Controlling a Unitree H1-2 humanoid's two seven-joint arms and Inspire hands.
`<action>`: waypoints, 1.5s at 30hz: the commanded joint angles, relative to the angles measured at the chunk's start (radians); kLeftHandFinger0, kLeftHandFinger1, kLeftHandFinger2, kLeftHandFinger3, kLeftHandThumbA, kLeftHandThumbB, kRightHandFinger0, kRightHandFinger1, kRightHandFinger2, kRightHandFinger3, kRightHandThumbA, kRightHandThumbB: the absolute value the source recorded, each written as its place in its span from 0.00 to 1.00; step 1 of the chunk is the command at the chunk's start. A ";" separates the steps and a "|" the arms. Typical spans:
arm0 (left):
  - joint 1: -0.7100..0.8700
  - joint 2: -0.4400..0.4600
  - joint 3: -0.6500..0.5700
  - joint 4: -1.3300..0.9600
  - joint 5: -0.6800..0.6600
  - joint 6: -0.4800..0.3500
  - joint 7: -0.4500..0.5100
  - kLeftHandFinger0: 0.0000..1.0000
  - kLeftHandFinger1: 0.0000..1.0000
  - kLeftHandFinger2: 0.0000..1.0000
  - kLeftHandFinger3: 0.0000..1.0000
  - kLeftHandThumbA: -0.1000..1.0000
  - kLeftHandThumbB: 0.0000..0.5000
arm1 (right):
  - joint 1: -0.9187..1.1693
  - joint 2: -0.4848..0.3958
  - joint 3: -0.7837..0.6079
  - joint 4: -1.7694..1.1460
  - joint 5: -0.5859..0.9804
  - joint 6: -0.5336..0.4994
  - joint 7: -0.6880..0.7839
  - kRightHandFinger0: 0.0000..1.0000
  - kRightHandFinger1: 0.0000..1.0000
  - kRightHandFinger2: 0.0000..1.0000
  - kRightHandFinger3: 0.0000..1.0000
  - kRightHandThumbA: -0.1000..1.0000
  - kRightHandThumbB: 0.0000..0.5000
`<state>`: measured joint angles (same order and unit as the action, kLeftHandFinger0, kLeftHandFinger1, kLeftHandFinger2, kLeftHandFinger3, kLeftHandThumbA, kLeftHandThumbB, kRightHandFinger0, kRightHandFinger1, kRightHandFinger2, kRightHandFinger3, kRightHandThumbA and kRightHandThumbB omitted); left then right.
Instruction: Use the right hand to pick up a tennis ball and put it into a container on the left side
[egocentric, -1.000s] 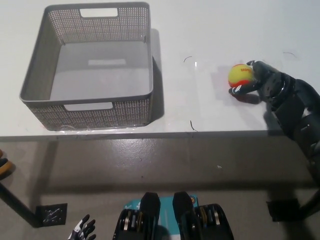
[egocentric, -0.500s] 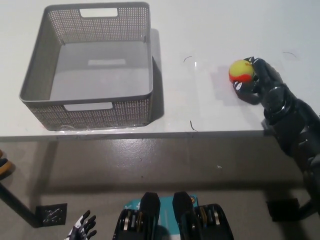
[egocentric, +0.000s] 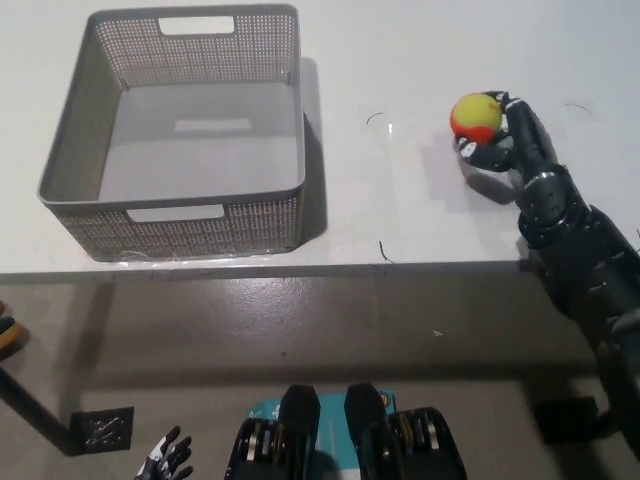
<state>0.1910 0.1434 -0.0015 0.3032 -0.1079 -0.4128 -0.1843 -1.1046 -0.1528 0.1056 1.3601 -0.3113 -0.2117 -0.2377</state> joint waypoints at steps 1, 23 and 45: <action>0.008 0.015 0.006 -0.010 -0.005 -0.035 -0.011 1.00 1.00 1.00 1.00 1.00 0.72 | -0.128 0.036 -0.012 -0.085 0.040 -0.082 -0.016 0.00 0.35 0.72 0.71 0.00 0.28; -0.003 0.011 -0.006 -0.018 -0.010 -0.002 -0.019 1.00 1.00 1.00 1.00 1.00 0.82 | -0.290 0.277 0.055 -0.149 0.019 -0.046 0.005 0.00 0.31 0.73 0.75 0.00 0.28; -0.019 0.009 -0.021 -0.004 -0.015 -0.006 -0.041 1.00 1.00 1.00 1.00 0.98 0.72 | -0.298 0.296 0.196 -0.029 -0.011 0.018 0.203 1.00 1.00 1.00 1.00 0.23 0.62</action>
<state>0.1725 0.1432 -0.0146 0.3080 -0.1087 -0.4096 -0.1996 -1.3398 0.1694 0.2760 1.3492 -0.3020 -0.2262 -0.1660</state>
